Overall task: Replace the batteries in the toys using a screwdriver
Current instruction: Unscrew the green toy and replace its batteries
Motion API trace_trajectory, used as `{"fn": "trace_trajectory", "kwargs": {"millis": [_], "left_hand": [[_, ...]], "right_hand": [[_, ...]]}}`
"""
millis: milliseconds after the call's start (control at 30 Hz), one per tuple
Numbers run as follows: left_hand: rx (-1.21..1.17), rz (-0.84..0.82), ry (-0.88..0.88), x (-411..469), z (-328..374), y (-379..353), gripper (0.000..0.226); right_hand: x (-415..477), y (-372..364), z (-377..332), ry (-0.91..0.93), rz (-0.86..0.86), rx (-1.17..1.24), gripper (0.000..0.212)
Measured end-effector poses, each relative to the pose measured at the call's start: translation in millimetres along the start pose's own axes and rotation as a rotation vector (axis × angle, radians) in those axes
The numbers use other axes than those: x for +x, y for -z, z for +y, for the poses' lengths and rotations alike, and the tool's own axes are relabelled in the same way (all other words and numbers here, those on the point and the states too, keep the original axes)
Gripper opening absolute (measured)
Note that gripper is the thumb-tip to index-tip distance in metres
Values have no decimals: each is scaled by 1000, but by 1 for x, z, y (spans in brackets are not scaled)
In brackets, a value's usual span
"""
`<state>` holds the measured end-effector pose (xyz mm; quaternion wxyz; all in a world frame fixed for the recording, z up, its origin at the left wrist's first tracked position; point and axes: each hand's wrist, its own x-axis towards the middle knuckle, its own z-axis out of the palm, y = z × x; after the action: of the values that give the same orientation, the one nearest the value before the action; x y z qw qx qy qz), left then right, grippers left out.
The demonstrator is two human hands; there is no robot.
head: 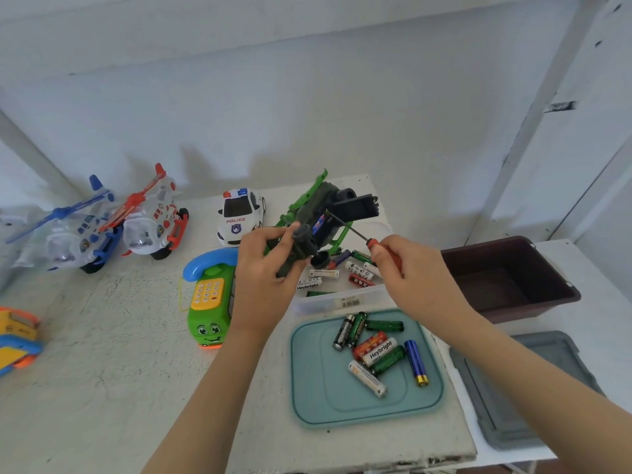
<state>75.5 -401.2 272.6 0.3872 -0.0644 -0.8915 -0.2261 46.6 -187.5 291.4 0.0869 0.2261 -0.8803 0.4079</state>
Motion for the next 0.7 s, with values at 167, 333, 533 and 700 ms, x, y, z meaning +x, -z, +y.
{"fn": "trace_trajectory", "kwargs": {"millis": [167, 333, 533, 700], "left_hand": [[34, -36, -69, 4, -3, 1, 47], [10, -20, -57, 5, -1, -2, 44], [-38, -9, -34, 5, -3, 0, 44], [-19, -39, -58, 7, -5, 2, 44]], "right_hand": [[-3, 5, 6, 212, 77, -436, 39], [0, 1, -2, -107, 28, 123, 31], [8, 13, -12, -723, -202, 1030, 34], [6, 14, 6, 47, -16, -170, 28]]}}
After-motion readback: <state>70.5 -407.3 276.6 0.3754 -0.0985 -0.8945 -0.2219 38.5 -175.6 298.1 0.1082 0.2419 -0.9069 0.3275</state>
